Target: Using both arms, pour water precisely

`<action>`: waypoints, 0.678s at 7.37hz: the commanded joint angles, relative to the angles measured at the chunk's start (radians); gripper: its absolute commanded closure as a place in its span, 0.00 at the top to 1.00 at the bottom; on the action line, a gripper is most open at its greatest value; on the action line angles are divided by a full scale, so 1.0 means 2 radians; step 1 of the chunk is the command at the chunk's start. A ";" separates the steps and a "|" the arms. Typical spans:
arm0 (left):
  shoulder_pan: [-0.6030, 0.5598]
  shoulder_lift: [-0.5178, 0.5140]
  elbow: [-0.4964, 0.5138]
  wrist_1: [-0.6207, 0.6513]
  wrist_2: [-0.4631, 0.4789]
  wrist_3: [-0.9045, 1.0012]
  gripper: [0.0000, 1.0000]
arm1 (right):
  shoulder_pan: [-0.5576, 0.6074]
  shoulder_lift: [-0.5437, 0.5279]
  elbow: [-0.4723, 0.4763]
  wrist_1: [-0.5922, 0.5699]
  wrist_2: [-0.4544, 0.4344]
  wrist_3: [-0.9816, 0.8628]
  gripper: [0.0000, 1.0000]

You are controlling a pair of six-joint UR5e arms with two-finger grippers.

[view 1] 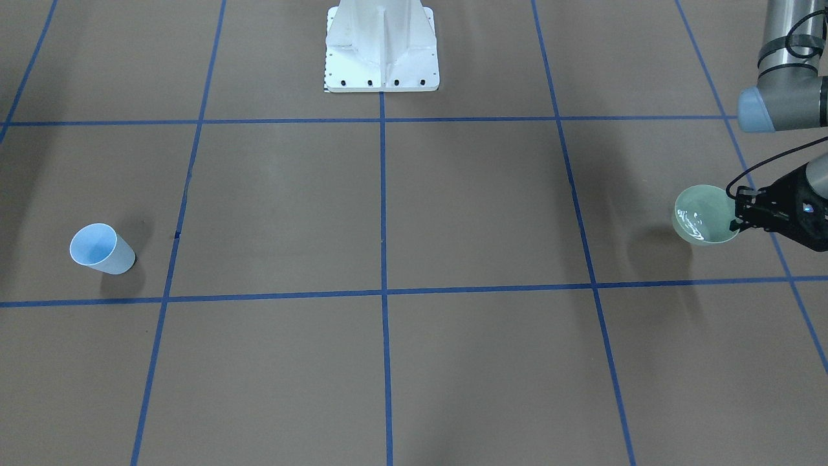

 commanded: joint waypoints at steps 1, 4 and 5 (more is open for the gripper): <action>-0.001 -0.002 0.039 -0.045 -0.001 -0.001 0.27 | 0.000 0.000 0.000 0.000 0.000 0.000 1.00; -0.004 -0.004 0.036 -0.047 -0.001 -0.003 0.95 | 0.000 0.001 0.000 0.000 0.000 0.000 1.00; -0.025 -0.007 0.033 -0.047 -0.001 -0.005 1.00 | 0.000 0.001 0.000 0.000 0.000 0.000 1.00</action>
